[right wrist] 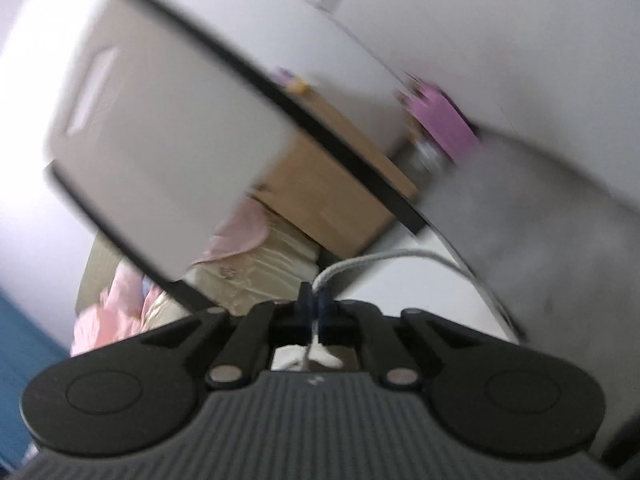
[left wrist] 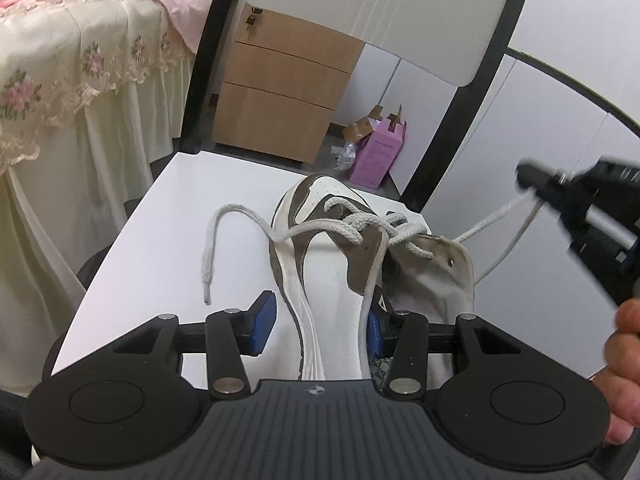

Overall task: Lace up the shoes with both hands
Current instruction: 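Pull the white lace taut upward and across the sneaker with the right gripper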

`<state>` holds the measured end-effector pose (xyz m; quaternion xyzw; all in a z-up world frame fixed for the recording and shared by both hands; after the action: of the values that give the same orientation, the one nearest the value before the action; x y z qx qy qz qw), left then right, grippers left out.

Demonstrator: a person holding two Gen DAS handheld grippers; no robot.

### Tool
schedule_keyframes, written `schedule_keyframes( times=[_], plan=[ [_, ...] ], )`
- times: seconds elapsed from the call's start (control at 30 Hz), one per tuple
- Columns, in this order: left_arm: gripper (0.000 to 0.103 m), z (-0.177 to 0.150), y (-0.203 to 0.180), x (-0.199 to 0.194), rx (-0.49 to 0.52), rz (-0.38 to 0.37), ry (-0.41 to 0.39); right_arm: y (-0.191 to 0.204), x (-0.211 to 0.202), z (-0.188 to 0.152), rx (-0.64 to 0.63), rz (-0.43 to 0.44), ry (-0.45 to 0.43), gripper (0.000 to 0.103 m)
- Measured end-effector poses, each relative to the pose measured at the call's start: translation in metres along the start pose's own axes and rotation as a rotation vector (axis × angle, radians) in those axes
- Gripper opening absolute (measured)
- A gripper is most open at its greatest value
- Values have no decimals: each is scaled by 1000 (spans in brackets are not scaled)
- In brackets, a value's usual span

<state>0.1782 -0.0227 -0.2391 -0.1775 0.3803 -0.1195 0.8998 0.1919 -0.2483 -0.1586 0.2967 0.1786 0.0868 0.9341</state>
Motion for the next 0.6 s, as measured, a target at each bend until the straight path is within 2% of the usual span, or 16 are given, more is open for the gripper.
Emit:
schedule_keyframes(
  times=[0.13, 0.3, 0.4, 0.6],
  plan=[
    [50, -1, -2, -4, 17, -12, -6, 37, -6, 10, -164, 4, -58, 3],
    [50, -1, -5, -7, 39, -25, -13, 70, -17, 27, -366, -66, -174, 3],
    [50, 2, -3, -9, 25, -32, -15, 87, -26, 46, -434, -70, -219, 3],
    [51, 10, -2, -18, 0, -65, -52, 109, -37, 83, -498, -46, -220, 3]
  ],
)
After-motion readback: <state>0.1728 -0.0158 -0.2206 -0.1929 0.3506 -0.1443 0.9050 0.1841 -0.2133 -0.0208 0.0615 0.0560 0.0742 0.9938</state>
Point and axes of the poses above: each gripper's, at about its wrist camera, not at the fingertips, and x roughly the way its jaws point, y to its left, z to its top, the point moved 7 cm from there along x, roughly the way its jaws point, and after that the axes turned 8 degrees about -x, right-handed, at the moved point
